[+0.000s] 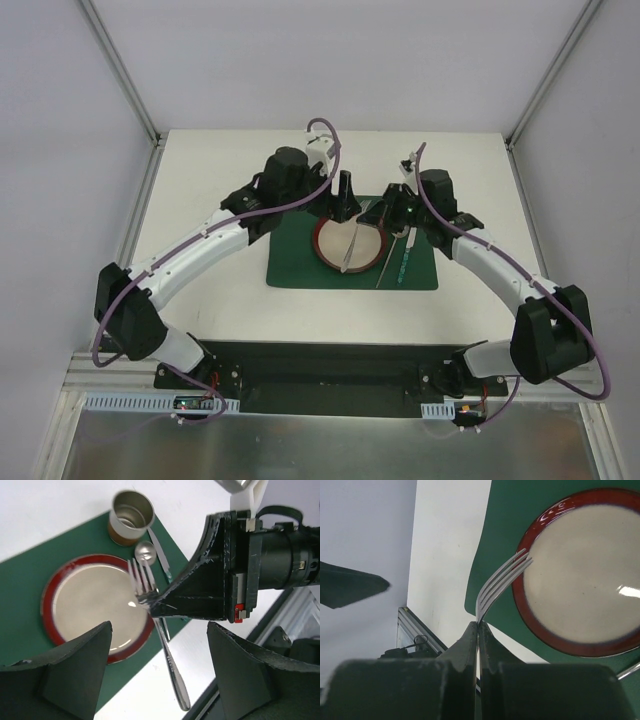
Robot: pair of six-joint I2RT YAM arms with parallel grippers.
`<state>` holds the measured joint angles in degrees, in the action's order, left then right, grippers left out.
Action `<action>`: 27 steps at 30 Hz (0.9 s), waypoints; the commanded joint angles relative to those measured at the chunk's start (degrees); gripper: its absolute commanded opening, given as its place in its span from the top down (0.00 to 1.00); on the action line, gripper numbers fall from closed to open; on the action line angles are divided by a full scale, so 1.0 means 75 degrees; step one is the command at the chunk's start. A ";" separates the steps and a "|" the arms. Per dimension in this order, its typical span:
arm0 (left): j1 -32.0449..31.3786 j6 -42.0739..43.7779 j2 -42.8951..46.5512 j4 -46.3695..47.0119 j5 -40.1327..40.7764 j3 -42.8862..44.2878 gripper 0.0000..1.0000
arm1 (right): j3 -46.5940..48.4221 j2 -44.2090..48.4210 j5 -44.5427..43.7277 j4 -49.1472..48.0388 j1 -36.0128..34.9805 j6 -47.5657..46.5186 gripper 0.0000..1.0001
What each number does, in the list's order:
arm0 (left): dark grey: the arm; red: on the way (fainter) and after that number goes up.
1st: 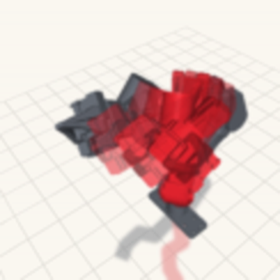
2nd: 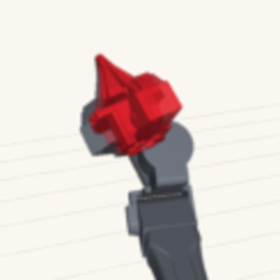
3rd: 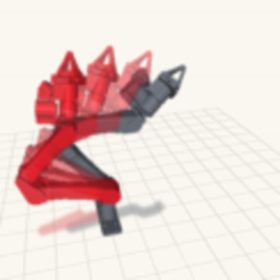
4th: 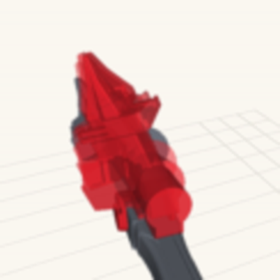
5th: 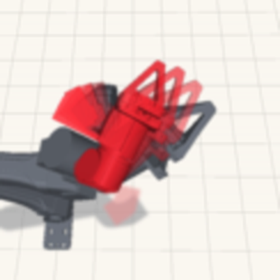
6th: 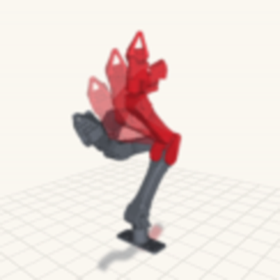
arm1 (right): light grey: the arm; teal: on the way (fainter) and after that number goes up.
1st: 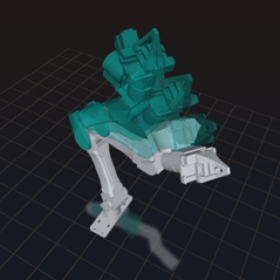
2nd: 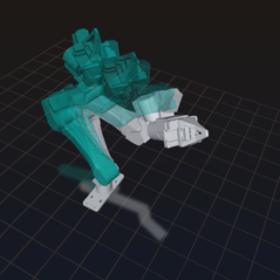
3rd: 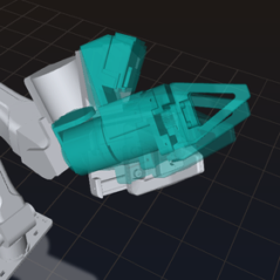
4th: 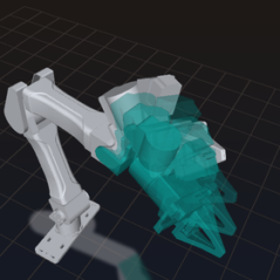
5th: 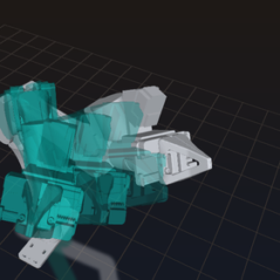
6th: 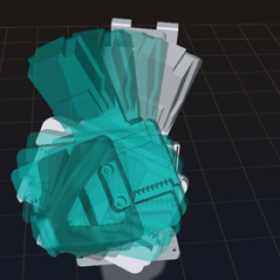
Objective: Set the dinner table for one person
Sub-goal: Pick up the fork from the corner of the board.
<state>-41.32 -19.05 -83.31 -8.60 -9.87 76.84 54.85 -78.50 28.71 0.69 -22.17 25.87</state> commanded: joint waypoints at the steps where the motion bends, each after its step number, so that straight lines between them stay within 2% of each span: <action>1: -0.0092 -0.0623 -0.0527 0.0501 -0.1645 0.0068 0.25 | 0.0421 0.0002 -0.0335 -0.0408 -0.0312 -0.0051 0.99; 9: -0.0373 -0.0882 -0.1056 0.0819 -0.2749 -0.0425 0.32 | 0.0491 -0.0092 -0.0558 -0.0373 -0.0395 -0.0249 0.99; 14: -0.0514 -0.0859 -0.0951 0.0819 -0.3277 -0.0963 0.34 | 0.0749 -0.0349 -0.0547 -0.0209 -0.0313 -0.0472 0.99; 20: -0.0514 -0.0520 -0.0237 0.0562 -0.2857 -0.1573 0.33 | 0.0960 -0.0303 -0.0546 -0.0127 -0.0126 -0.0589 0.99; 27: -0.0526 0.0055 0.0138 -0.0458 -0.2037 -0.0765 0.31 | 0.1101 -0.0420 -0.0558 0.0131 0.0027 -0.0718 0.99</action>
<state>-45.32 -22.41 -86.13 -9.37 -28.82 66.37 60.40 -81.67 24.47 1.39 -22.52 21.98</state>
